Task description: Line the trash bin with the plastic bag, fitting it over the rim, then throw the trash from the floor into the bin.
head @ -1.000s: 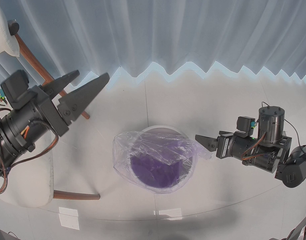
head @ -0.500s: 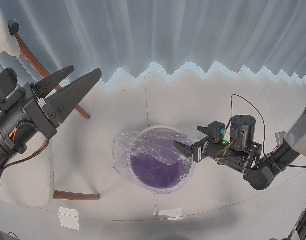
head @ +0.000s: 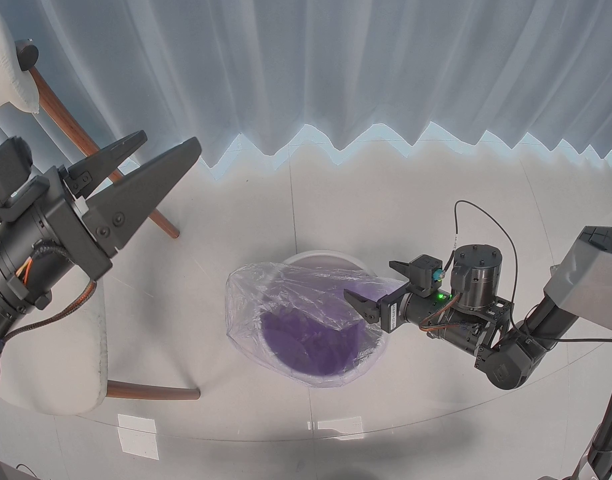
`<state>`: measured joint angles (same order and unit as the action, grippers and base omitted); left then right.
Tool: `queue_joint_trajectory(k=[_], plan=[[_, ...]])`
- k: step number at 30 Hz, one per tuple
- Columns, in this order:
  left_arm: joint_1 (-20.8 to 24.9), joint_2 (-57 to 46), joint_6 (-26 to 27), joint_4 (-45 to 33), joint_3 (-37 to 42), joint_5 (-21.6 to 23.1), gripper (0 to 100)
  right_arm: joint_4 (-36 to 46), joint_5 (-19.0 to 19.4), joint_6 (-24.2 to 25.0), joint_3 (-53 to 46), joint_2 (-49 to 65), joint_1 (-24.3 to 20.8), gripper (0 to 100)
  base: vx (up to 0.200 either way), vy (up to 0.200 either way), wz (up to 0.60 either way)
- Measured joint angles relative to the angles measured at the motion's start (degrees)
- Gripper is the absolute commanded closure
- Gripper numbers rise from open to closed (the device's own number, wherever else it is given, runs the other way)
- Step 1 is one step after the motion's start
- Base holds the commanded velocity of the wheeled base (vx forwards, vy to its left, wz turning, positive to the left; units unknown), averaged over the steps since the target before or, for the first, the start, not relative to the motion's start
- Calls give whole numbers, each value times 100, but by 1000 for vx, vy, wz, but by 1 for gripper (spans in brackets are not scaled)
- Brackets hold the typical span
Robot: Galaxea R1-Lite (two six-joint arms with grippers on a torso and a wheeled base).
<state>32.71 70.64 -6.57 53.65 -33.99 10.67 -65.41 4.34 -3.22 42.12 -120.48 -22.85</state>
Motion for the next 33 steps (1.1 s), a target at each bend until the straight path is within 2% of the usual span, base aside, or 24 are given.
queue_joint_trajectory(k=[25, 26, 33], plan=[[43, 11, 45, -11, 163, -5, 0, -68, -7, -34, 316, -502, -35, 0, 0, 0, 0], [43, 13, 45, -12, 169, -5, 0, -68, -5, -37, 333, -524, -35, 100, 0, 0, 0], [43, 22, 45, -9, 180, -5, 0, -66, -5, -34, 377, -597, -33, 100, 0, 0, 0]])
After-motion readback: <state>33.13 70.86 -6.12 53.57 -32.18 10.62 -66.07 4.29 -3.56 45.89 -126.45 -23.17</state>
